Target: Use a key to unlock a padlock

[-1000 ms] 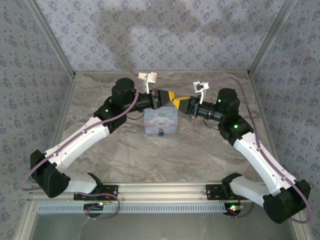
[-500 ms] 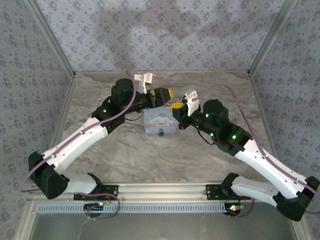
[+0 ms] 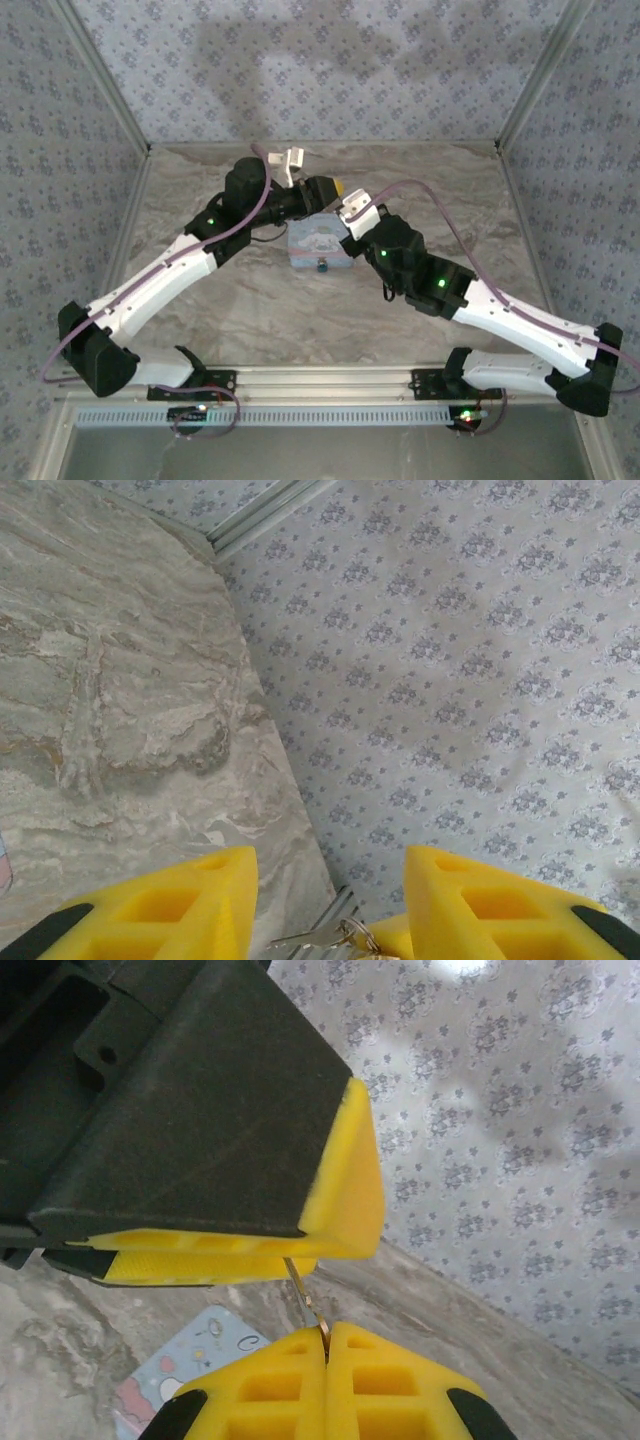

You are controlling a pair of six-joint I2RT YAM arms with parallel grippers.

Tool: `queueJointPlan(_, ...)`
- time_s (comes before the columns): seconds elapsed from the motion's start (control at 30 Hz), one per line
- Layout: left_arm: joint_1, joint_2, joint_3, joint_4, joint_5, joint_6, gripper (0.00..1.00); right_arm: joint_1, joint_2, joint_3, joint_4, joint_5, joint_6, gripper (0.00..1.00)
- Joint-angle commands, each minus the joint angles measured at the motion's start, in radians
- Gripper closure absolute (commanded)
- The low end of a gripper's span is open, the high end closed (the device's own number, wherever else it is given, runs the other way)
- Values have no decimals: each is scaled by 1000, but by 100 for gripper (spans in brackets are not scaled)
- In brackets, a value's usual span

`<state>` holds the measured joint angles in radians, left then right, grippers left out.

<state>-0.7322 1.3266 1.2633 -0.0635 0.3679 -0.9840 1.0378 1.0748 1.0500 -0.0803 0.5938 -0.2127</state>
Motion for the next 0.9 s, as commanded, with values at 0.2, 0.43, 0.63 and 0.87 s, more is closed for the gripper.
queueJointPlan(0.2,2,1,31,41,31,-28,70,28,26,10,82,135,-103,100)
queueJointPlan(0.43,5,3,31,44,33,-27,84,54,43,7,106,162,-148,100)
queueJointPlan(0.63,9,-2,30,45,33,-28,100,62,51,2,124,183,-174,100)
queueJointPlan(0.87,24,-12,34,33,32,0,100,51,21,18,65,144,-92,71)
